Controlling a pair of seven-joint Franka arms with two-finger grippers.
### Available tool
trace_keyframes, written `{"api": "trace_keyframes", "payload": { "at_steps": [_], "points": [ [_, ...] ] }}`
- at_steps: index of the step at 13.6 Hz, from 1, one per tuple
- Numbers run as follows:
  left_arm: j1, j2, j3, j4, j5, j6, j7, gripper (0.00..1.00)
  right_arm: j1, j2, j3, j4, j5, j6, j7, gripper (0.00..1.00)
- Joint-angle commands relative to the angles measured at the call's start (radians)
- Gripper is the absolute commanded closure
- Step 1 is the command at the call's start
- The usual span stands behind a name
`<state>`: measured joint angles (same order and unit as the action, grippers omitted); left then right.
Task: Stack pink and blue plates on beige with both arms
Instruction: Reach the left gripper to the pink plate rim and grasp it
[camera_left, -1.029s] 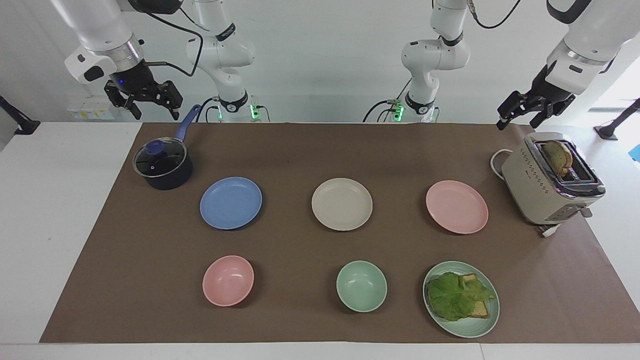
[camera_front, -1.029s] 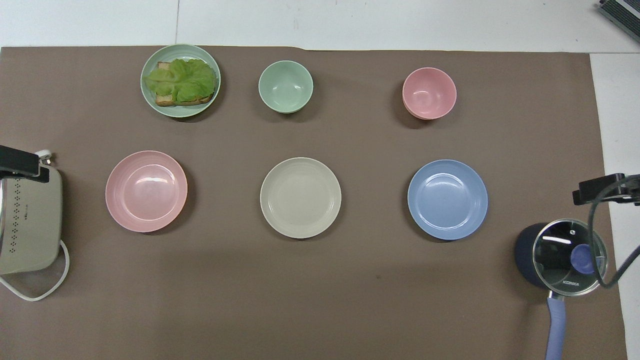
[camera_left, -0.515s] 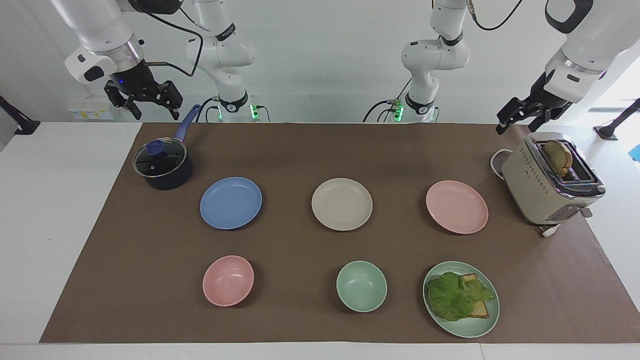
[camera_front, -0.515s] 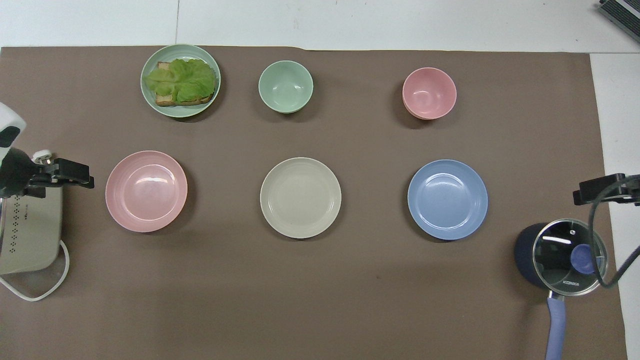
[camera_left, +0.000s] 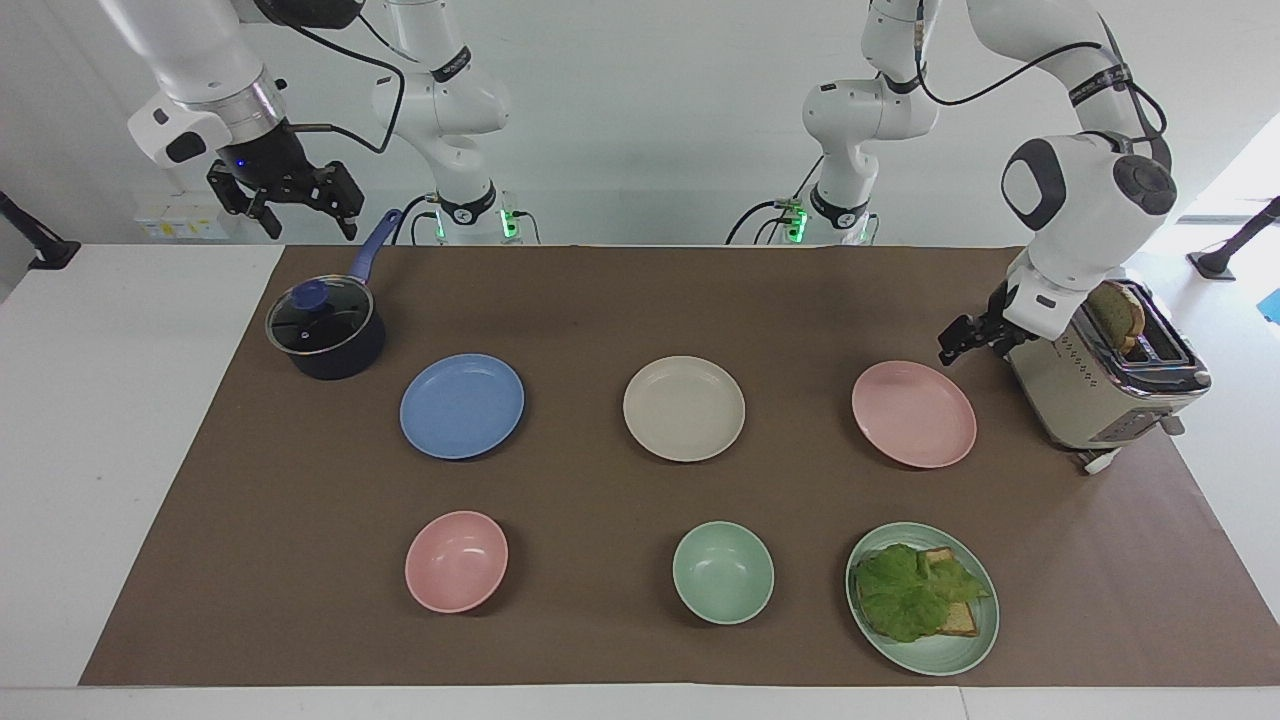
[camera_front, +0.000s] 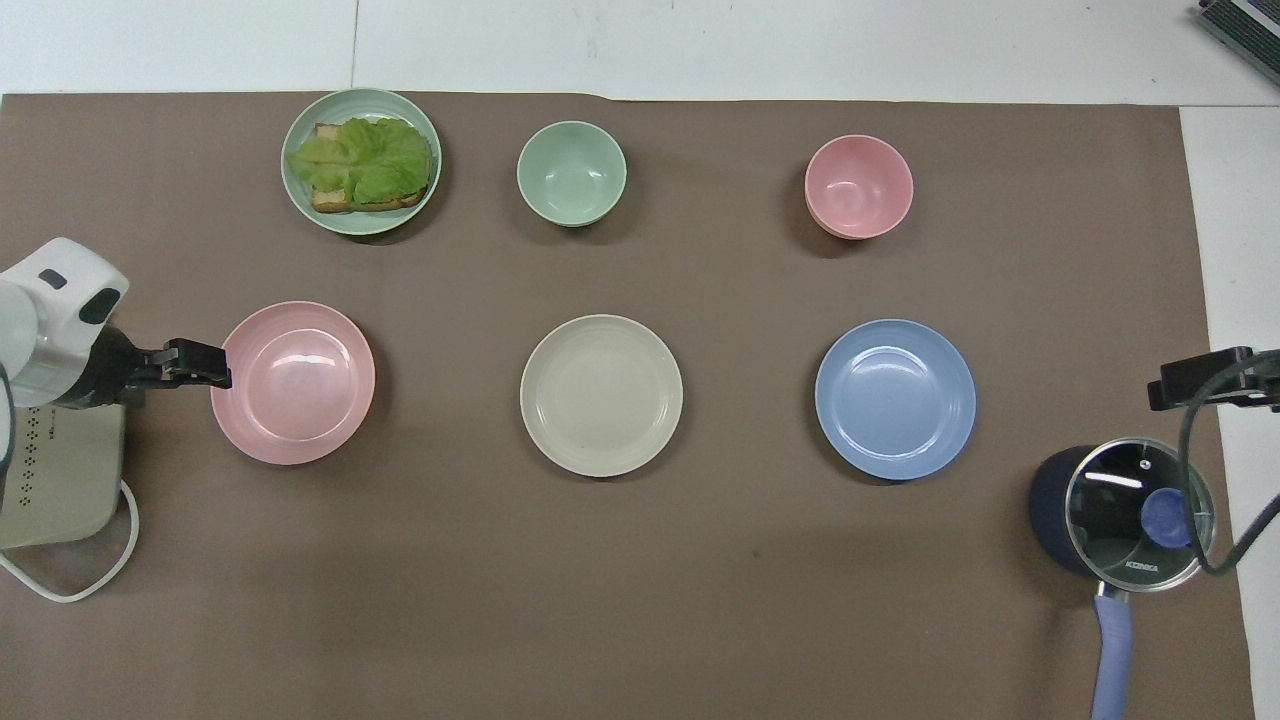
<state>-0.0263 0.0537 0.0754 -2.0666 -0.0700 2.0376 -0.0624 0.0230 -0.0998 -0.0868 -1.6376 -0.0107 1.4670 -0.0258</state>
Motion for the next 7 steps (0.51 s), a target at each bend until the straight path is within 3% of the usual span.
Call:
{"api": "trace_keyframes", "payload": {
  "at_steps": [1,3,7],
  "points": [
    [0.045,0.072,-0.008,-0.029,0.013,0.099,0.007,0.00,-0.009,-0.037,0.004,-0.047,-0.017,0.026,-0.031,0.00],
    [0.048,0.119,-0.006,-0.050,0.013,0.205,0.004,0.00,-0.009,-0.043,0.004,-0.051,-0.017,0.027,-0.031,0.00],
    [0.051,0.153,-0.006,-0.092,0.013,0.216,0.001,0.00,-0.009,-0.041,0.002,-0.053,-0.017,0.027,-0.031,0.00]
  ]
}}
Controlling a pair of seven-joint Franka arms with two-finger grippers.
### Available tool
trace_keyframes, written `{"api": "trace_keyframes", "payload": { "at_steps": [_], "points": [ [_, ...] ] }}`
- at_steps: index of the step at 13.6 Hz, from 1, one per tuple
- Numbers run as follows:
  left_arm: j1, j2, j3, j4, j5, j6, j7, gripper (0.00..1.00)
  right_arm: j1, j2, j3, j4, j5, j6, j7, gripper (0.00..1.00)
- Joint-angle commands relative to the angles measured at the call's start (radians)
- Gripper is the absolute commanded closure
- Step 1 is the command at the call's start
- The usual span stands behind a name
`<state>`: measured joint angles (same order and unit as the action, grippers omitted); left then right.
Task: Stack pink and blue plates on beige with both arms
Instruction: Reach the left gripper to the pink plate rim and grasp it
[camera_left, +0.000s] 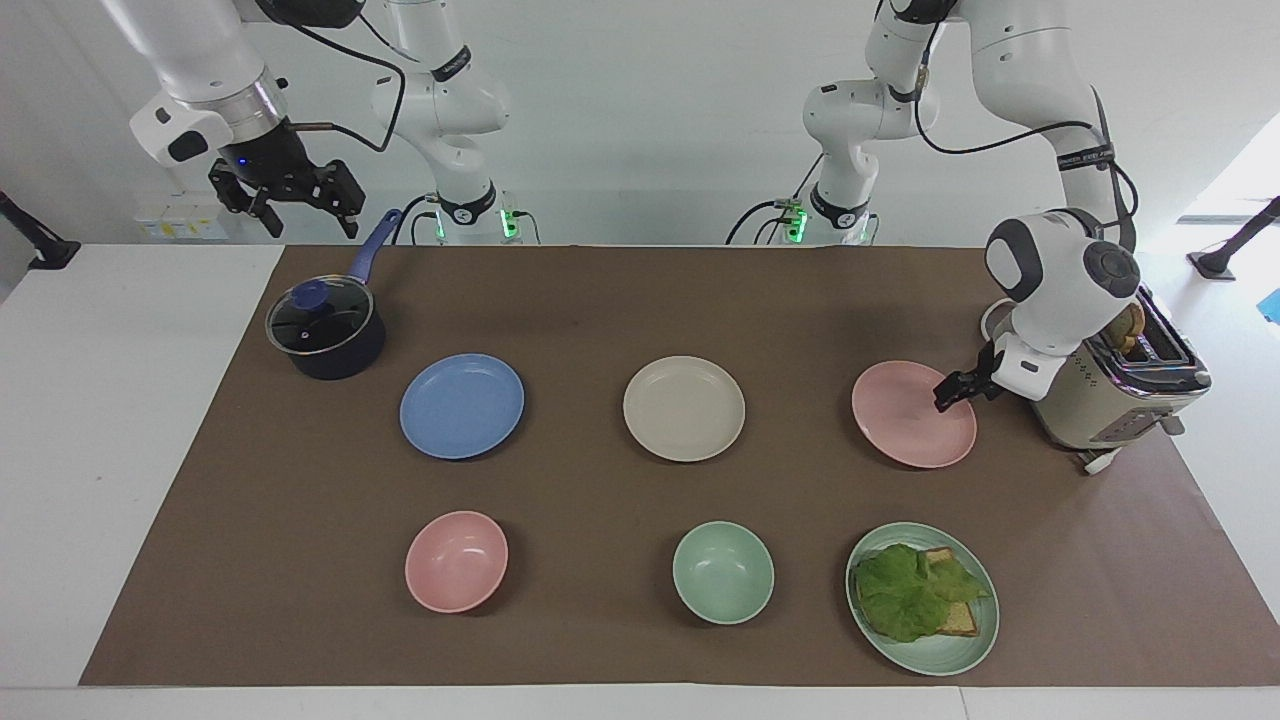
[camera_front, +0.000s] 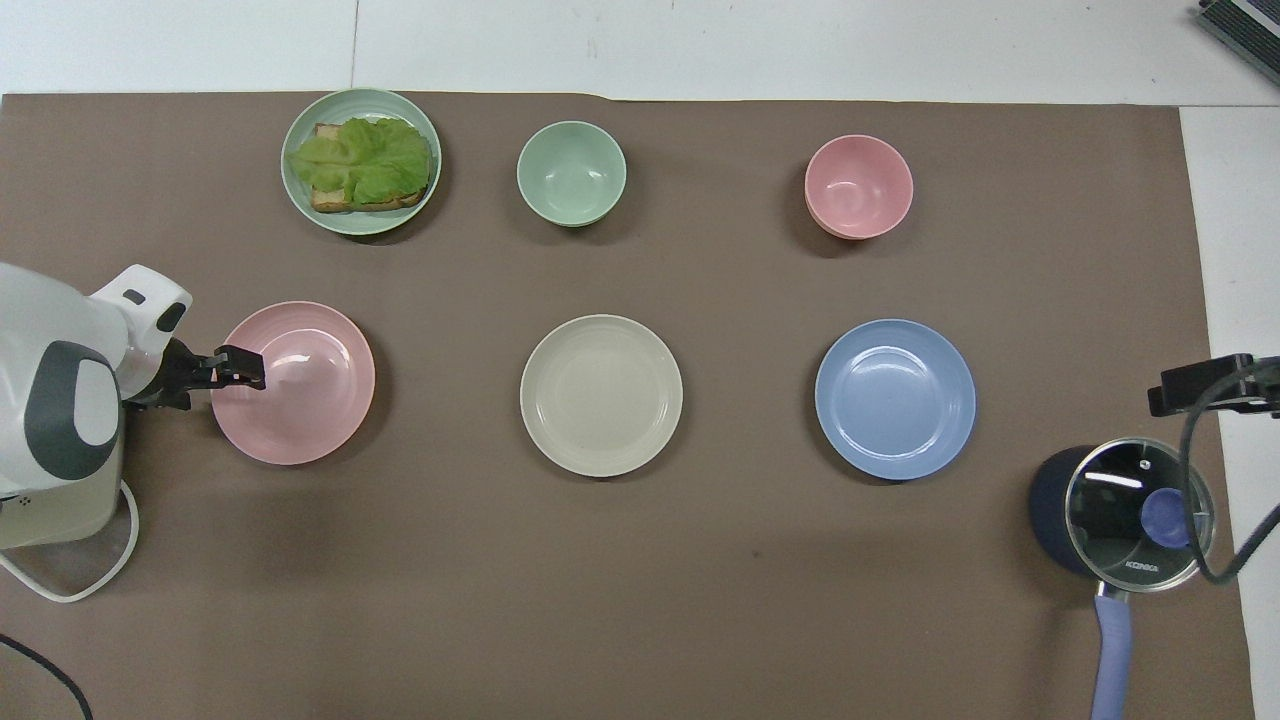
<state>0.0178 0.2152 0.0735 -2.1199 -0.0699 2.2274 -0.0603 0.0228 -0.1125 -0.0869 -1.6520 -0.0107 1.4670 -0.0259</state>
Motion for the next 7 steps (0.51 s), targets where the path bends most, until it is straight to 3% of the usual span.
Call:
{"api": "trace_keyframes", "payload": {
  "at_steps": [1,2,3,4,5,7],
  "points": [
    [0.005,-0.008,-0.004,-0.035,0.013,0.015,-0.009,0.00,-0.009,-0.030,0.002,-0.038,-0.017,0.027,-0.031,0.00],
    [0.001,-0.008,-0.004,-0.034,0.013,0.014,-0.024,0.00,-0.009,-0.030,0.002,-0.037,-0.017,0.027,-0.031,0.00],
    [-0.001,-0.010,-0.003,-0.025,0.013,0.006,-0.062,0.58,-0.009,-0.030,0.002,-0.038,-0.017,0.027,-0.031,0.00],
    [-0.002,-0.014,-0.003,-0.015,0.015,-0.012,-0.064,0.85,-0.009,-0.030,0.002,-0.038,-0.017,0.027,-0.031,0.00],
    [-0.004,-0.017,-0.003,-0.003,0.024,-0.032,-0.064,1.00,-0.009,-0.030,0.002,-0.038,-0.017,0.027,-0.031,0.00],
    [-0.002,-0.014,-0.003,0.018,0.027,-0.055,-0.062,1.00,-0.009,-0.030,0.002,-0.038,-0.017,0.027,-0.031,0.00]
  ]
}}
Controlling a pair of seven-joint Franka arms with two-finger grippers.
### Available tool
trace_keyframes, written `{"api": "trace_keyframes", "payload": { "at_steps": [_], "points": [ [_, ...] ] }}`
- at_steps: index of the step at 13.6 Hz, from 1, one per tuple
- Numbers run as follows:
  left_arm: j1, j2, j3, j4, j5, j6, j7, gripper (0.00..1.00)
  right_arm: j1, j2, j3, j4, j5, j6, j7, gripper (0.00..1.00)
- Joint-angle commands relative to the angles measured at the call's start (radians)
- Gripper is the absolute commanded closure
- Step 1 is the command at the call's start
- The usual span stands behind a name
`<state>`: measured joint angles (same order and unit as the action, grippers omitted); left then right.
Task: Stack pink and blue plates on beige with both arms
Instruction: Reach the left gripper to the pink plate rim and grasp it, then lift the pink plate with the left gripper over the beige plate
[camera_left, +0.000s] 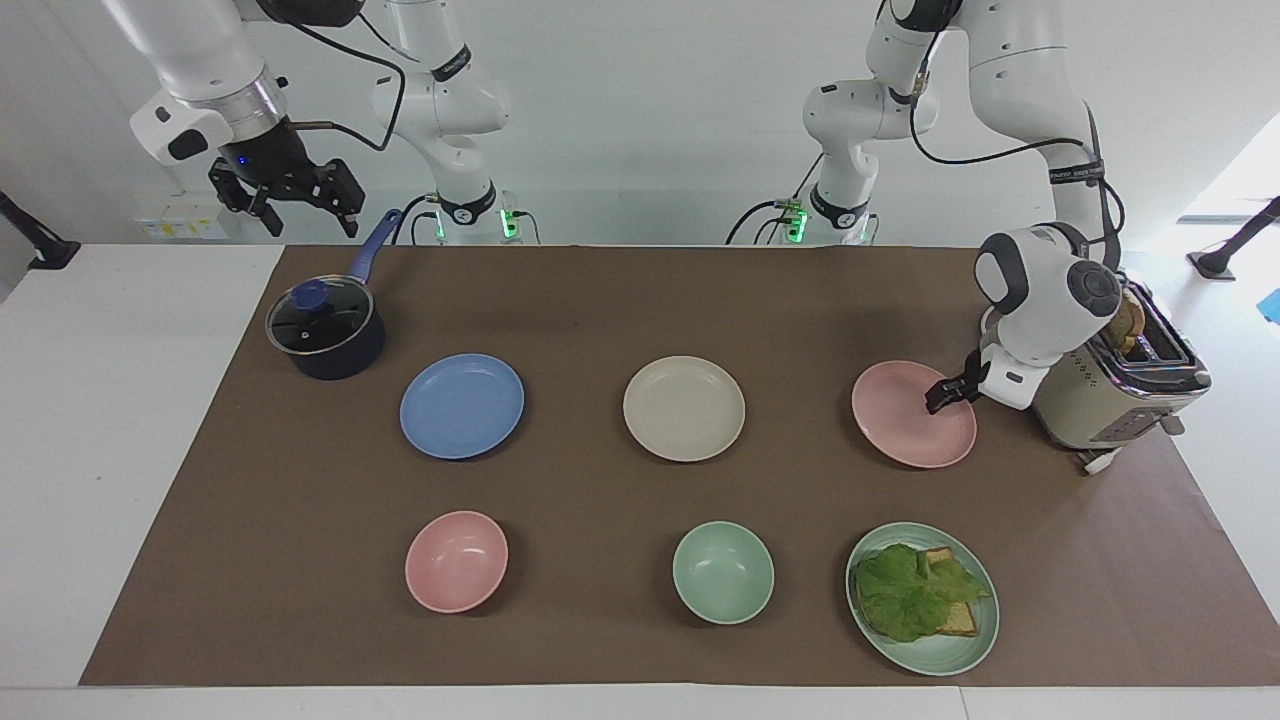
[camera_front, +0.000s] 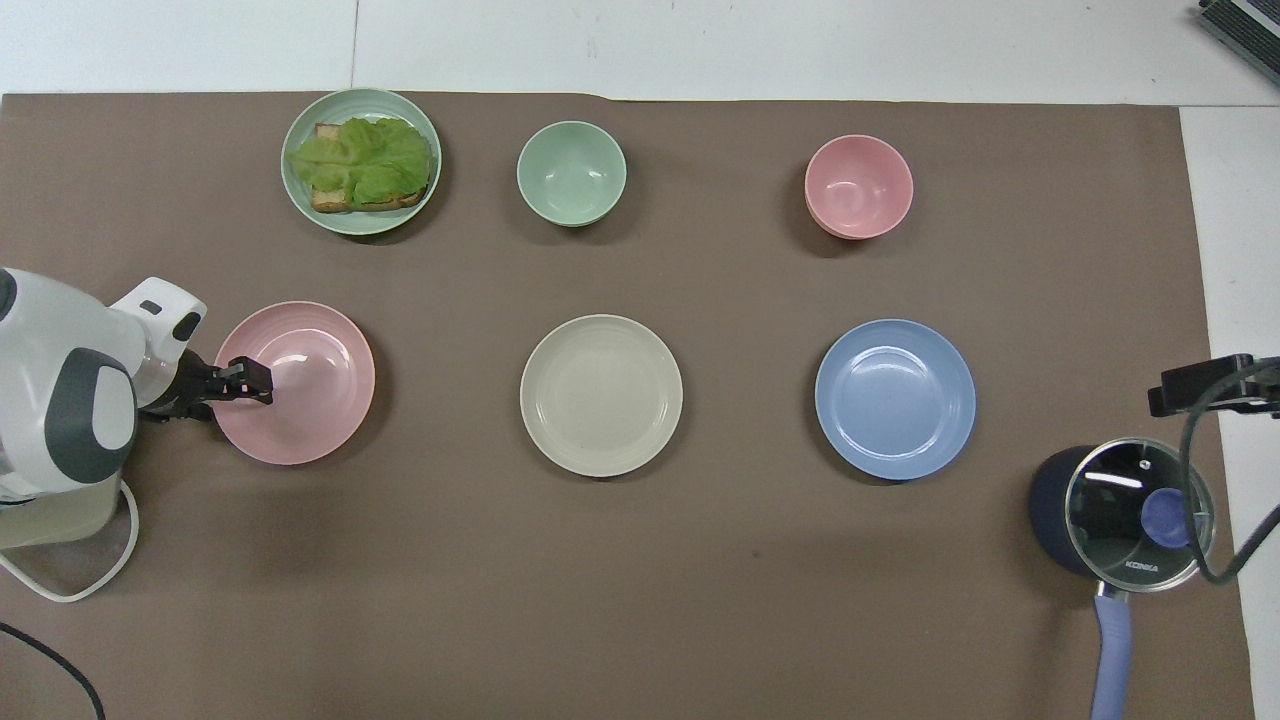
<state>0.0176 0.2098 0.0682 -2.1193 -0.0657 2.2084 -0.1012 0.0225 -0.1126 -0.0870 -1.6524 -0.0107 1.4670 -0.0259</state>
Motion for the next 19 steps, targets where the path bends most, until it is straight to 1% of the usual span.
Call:
{"api": "trace_keyframes", "payload": {
  "at_steps": [1,3,5,7,8,9,10,13,16,17,18,19],
  "points": [
    [-0.004,-0.009,0.001,0.019,0.023,-0.038,-0.023,1.00,-0.009,-0.030,0.003,-0.038,-0.017,0.027,-0.032,0.00],
    [-0.004,-0.012,0.001,0.033,0.023,-0.058,-0.022,1.00,-0.009,-0.030,0.003,-0.038,-0.017,0.027,-0.031,0.00],
    [0.002,-0.018,0.001,0.109,0.023,-0.178,-0.011,1.00,-0.009,-0.030,0.003,-0.038,-0.017,0.027,-0.032,0.00],
    [-0.007,-0.026,-0.002,0.220,0.021,-0.339,-0.006,1.00,-0.009,-0.030,0.001,-0.038,-0.017,0.027,-0.032,0.00],
    [-0.008,-0.027,-0.007,0.260,0.015,-0.401,-0.008,1.00,-0.009,-0.030,0.001,-0.038,-0.017,0.027,-0.032,0.00],
    [-0.008,-0.033,-0.010,0.287,0.009,-0.435,-0.006,1.00,-0.009,-0.030,0.001,-0.038,-0.017,0.027,-0.032,0.00],
    [-0.008,-0.042,-0.014,0.292,0.003,-0.440,-0.006,1.00,-0.009,-0.030,0.001,-0.038,-0.017,0.029,-0.032,0.00],
    [-0.030,-0.062,-0.030,0.288,-0.094,-0.428,-0.031,1.00,-0.009,-0.032,0.000,-0.043,-0.017,0.029,-0.032,0.00],
    [-0.115,-0.064,-0.038,0.272,-0.183,-0.345,-0.106,1.00,-0.009,-0.032,0.000,-0.043,-0.017,0.029,-0.032,0.00],
    [-0.143,-0.066,-0.038,0.265,-0.210,-0.336,-0.135,1.00,-0.009,-0.032,0.000,-0.043,-0.017,0.029,-0.032,0.00],
    [-0.175,-0.075,-0.039,0.249,-0.265,-0.304,-0.179,1.00,-0.009,-0.032,0.000,-0.043,-0.017,0.029,-0.032,0.00],
    [-0.223,-0.085,-0.039,0.227,-0.290,-0.256,-0.227,1.00,-0.009,-0.032,0.000,-0.043,-0.017,0.029,-0.032,0.00]
  ]
}}
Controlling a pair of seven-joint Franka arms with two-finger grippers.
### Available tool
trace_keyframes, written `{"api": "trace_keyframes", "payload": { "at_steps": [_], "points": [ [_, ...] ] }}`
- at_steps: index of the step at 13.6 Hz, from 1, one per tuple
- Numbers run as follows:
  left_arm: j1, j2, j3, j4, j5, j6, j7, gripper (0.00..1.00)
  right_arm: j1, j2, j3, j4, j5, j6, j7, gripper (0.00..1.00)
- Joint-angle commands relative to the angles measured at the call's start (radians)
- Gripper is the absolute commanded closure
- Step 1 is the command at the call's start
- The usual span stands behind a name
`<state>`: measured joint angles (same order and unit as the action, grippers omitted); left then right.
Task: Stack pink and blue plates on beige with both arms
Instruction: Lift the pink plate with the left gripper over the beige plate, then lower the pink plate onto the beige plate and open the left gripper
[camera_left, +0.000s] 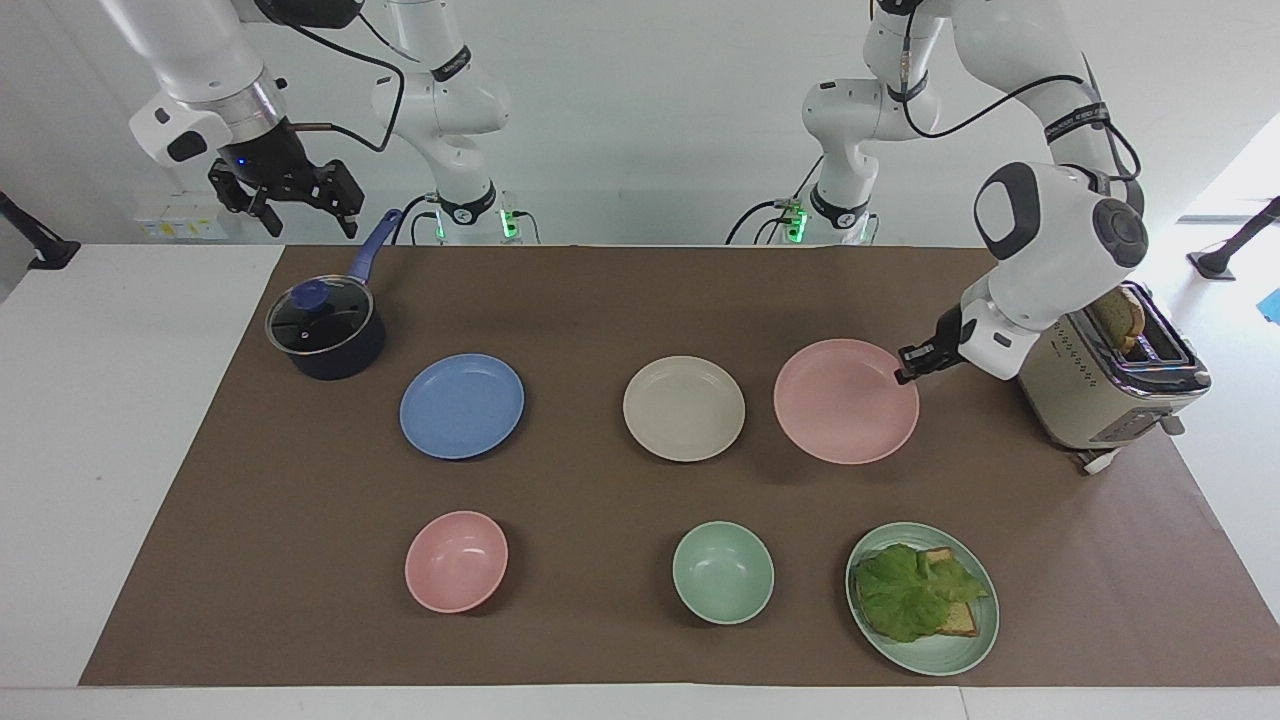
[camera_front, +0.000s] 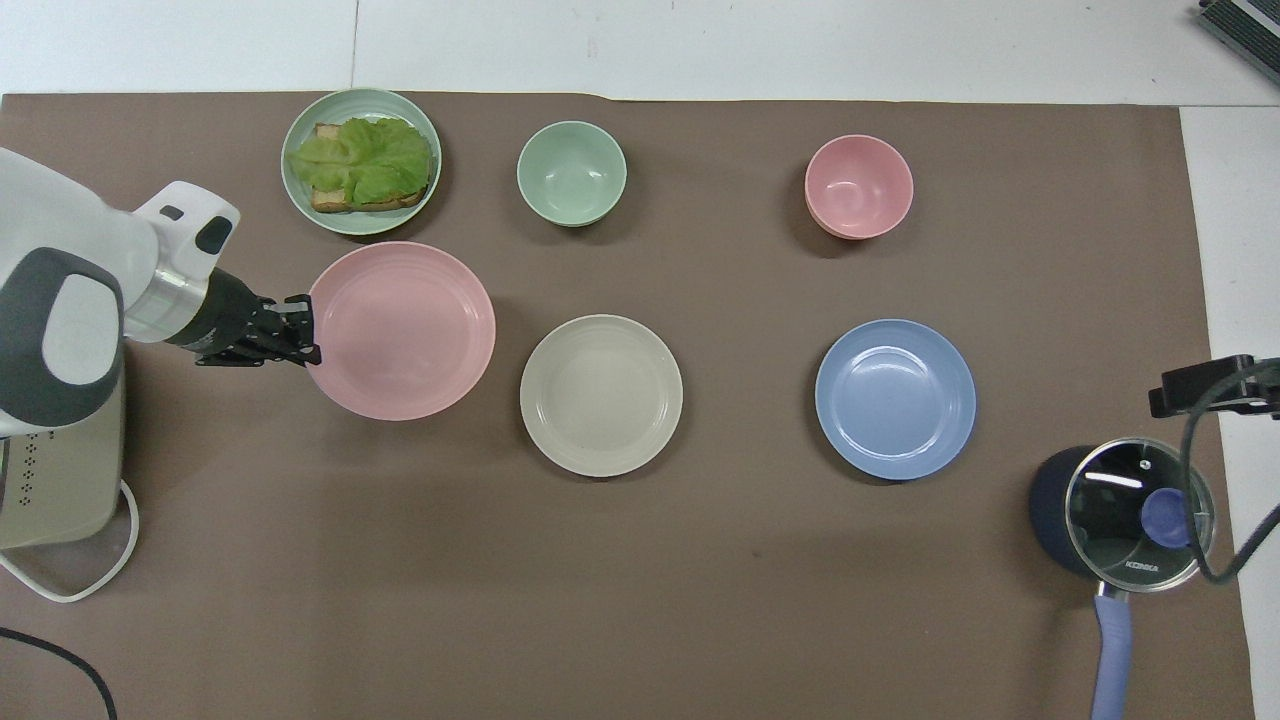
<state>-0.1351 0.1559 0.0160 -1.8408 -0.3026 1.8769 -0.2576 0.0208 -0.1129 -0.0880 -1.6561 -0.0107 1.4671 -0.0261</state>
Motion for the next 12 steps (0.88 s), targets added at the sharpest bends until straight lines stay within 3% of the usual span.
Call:
{"api": "trace_keyframes", "payload": {
  "at_steps": [1,7,10,12],
  "points": [
    [-0.108,-0.039,0.013,-0.070,-0.055,0.118,-0.116,1.00,-0.007,-0.031,0.001,-0.039,-0.017,0.029,-0.032,0.00],
    [-0.257,-0.076,0.013,-0.167,-0.134,0.209,-0.227,1.00,-0.007,-0.031,-0.001,-0.039,-0.017,0.029,-0.032,0.00],
    [-0.313,-0.061,0.012,-0.256,-0.164,0.359,-0.229,1.00,-0.007,-0.031,-0.001,-0.039,-0.017,0.029,-0.032,0.00],
    [-0.354,-0.015,0.013,-0.259,-0.176,0.416,-0.227,1.00,-0.007,-0.031,-0.001,-0.040,-0.017,0.029,-0.032,0.00]
  ]
}}
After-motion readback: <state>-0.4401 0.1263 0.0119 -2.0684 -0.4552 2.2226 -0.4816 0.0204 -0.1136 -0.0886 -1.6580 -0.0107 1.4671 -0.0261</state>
